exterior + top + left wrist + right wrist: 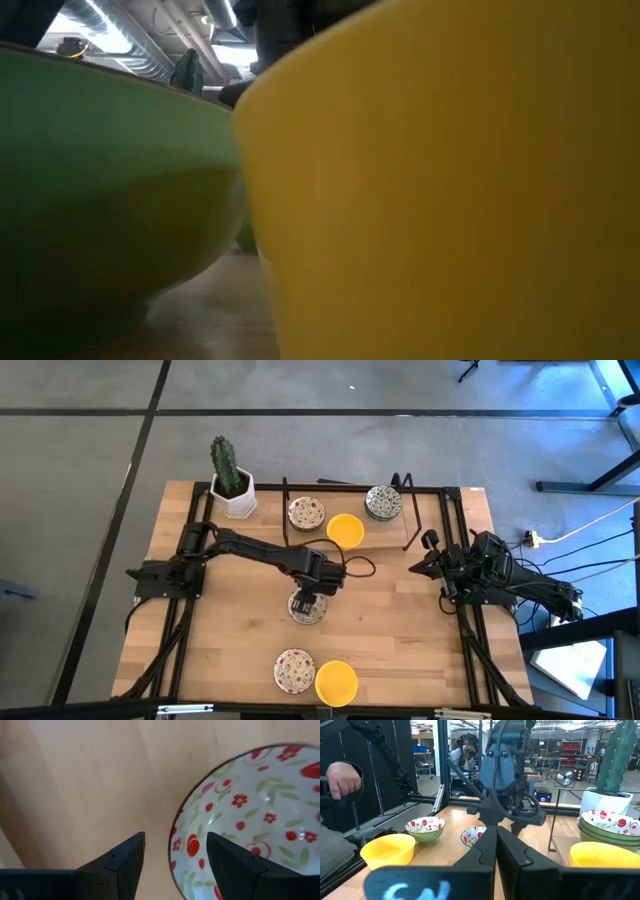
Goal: Pick & Place Mini bowls
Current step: Stack the green patterned bowl on the green patterned bowl on the shelf
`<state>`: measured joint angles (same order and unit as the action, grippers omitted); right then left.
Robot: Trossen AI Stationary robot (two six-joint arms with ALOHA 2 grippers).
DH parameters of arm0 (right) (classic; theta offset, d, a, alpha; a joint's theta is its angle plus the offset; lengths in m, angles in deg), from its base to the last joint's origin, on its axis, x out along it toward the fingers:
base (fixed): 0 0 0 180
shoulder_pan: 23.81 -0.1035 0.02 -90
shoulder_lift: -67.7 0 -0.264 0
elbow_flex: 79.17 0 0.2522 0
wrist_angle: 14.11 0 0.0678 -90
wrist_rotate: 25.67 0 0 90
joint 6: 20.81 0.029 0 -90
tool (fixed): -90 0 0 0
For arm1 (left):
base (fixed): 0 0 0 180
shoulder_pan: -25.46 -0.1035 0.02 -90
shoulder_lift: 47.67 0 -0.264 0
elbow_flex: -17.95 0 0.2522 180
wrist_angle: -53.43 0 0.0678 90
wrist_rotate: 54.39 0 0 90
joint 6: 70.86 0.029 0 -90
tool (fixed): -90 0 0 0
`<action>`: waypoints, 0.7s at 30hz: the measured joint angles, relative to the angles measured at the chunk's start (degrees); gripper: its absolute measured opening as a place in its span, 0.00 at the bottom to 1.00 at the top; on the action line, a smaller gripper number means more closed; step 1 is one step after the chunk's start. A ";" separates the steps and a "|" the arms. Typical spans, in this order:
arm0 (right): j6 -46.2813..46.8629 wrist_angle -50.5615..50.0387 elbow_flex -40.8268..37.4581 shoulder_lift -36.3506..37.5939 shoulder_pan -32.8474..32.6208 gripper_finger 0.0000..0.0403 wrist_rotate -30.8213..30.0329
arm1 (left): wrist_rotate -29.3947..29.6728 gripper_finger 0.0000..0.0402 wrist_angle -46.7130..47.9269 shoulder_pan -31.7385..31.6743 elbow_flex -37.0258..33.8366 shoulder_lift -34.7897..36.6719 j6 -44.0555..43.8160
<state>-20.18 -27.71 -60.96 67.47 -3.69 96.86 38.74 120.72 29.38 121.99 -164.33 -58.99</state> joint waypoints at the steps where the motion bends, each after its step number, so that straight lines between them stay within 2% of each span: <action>1: -0.01 -0.01 0.00 0.00 0.00 0.03 0.00 | -0.83 0.52 -0.21 -0.02 0.07 -0.24 0.34; 15: -0.52 -0.45 0.00 0.00 0.00 0.03 -0.02 | -1.28 0.51 0.47 -0.02 -0.02 -3.89 0.93; 18: -1.03 -0.47 0.00 0.00 0.00 0.03 -0.93 | -1.13 0.45 0.57 -0.02 -0.02 -3.89 1.36; 21: -1.01 -0.52 0.00 0.00 0.00 0.03 -2.02 | -1.19 0.31 0.53 -0.09 -0.02 -3.87 1.43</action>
<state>-21.19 -28.24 -60.96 67.47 -3.69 94.85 37.55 121.26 29.29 121.97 -168.20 -57.56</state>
